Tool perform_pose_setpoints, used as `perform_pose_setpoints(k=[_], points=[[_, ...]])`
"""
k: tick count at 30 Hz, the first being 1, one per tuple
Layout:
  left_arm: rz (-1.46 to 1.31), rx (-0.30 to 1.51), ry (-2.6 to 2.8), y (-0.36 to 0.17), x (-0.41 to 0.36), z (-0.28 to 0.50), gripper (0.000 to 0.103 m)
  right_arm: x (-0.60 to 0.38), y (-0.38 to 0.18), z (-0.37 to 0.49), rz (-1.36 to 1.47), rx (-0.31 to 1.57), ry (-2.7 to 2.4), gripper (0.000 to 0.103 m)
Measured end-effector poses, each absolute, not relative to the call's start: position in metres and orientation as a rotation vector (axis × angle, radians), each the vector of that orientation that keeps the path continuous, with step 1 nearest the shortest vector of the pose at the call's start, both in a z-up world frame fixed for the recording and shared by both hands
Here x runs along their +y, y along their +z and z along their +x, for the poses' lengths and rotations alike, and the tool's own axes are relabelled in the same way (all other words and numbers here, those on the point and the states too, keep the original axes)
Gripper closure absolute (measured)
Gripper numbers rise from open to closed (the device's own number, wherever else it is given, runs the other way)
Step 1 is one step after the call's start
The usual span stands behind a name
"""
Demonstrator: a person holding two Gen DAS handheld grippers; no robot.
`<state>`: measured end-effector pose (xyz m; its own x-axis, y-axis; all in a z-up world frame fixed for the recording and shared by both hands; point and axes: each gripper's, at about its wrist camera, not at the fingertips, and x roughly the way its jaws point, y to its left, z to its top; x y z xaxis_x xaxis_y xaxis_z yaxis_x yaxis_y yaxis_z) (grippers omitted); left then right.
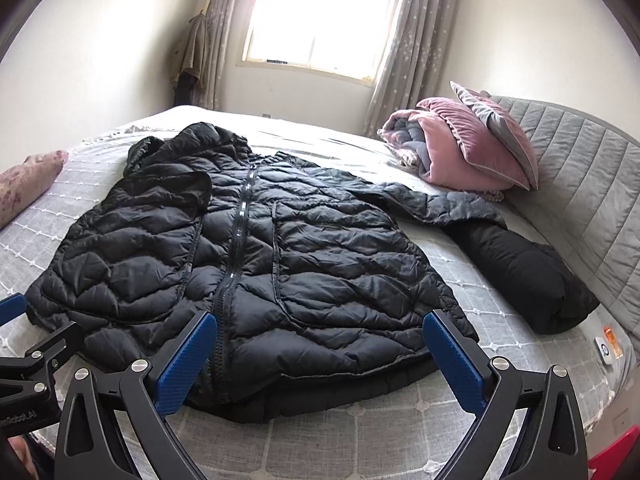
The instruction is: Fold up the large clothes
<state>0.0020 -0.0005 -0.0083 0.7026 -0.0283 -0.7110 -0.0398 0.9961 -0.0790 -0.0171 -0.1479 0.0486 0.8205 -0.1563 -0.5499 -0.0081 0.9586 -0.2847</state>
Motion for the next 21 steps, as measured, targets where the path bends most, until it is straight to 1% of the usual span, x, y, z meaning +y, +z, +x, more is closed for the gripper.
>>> perform_pose_setpoints(k=[11, 21], points=[[-0.129, 0.817, 0.008, -0.007, 0.011, 0.005, 0.000, -0.148, 0.046, -0.016, -0.271, 0.592, -0.066, 0.000], [-0.132, 0.827, 0.012, -0.008, 0.019, 0.006, 0.000, -0.152, 0.040, -0.012, -0.249, 0.623, -0.037, 0.000]])
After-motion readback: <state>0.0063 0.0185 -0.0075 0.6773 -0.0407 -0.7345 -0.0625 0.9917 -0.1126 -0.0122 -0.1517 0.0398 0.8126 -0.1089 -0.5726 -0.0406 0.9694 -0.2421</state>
